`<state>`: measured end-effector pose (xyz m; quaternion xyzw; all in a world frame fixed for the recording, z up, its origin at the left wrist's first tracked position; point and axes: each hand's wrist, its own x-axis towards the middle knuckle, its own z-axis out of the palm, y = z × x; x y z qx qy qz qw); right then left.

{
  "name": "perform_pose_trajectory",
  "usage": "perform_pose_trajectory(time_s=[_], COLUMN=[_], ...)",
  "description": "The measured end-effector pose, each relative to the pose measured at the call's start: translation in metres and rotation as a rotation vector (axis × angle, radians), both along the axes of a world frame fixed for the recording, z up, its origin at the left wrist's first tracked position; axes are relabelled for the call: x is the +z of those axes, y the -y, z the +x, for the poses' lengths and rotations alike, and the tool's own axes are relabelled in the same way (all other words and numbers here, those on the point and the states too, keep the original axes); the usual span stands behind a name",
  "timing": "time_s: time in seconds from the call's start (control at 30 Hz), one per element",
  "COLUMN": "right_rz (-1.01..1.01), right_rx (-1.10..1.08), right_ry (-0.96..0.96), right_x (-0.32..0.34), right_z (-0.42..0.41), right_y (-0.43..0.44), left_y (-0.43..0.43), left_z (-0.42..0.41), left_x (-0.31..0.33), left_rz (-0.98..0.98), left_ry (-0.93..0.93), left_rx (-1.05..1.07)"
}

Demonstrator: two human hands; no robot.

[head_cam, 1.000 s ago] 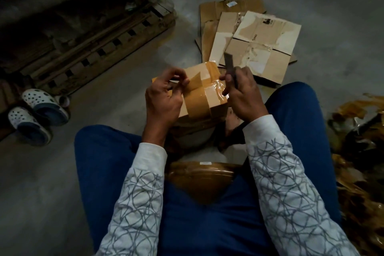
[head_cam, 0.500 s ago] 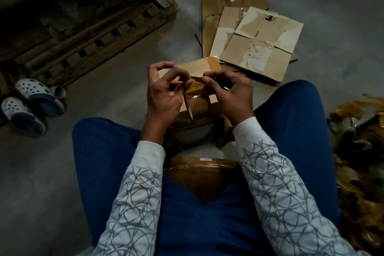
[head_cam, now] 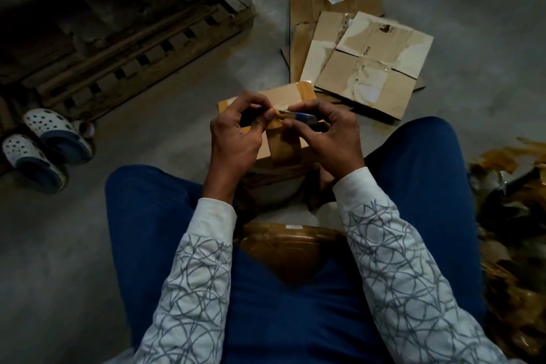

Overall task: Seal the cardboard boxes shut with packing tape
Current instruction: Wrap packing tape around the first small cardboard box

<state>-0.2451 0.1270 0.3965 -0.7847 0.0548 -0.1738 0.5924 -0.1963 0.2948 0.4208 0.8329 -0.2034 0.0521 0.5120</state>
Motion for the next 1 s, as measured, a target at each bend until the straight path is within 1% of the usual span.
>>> perform_pose_trajectory(time_s=[0.17,0.3,0.33,0.4,0.5,0.53,0.6,0.67,0.77,0.87,0.93,1.0], right_rz=[0.028,0.056,0.057,0.038,-0.016,-0.046,-0.119,-0.194,-0.288,-0.349,-0.334,-0.307], right_rx=[-0.009,0.006,0.012,0.018,0.028,0.017,-0.036,-0.123,-0.260,-0.366,-0.436,-0.506], right_ry=[-0.002,-0.031,-0.034,-0.054,-0.113,-0.129,-0.148,-0.184,-0.348,-0.531,-0.604,-0.654], right_x=[-0.005,-0.007,-0.007,-0.007,-0.007,-0.007,-0.006,-0.009,-0.020,-0.036,-0.048,-0.060], right_z=[0.001,-0.001,-0.001,0.000,0.000,-0.001,-0.003,-0.002,0.000,-0.002,-0.001,0.002], right_y=[0.004,0.008,0.008,0.009,0.014,0.018,0.027,0.041,0.066,0.082,0.087,0.091], left_y=[-0.001,-0.001,-0.001,-0.001,0.001,0.000,-0.004,-0.011,-0.016,-0.011,-0.004,0.005], left_z=[-0.004,-0.004,-0.004,-0.002,0.000,0.001,0.004,0.008,0.007,-0.003,-0.009,-0.010], left_x=[-0.001,-0.001,-0.001,-0.005,-0.010,-0.012,-0.015,-0.022,-0.040,-0.065,-0.081,-0.094], left_rz=[-0.063,-0.170,-0.183,-0.183,-0.145,-0.167,-0.259,-0.300,-0.316,-0.305,-0.262,-0.188], left_ry=[-0.038,-0.221,-0.242,-0.269,-0.248,-0.261,-0.356,-0.469,-0.623,-0.765,-0.835,-0.861], left_rx=[0.009,0.039,0.044,0.064,0.128,0.155,0.202,0.236,0.241,0.245,0.244,0.227])
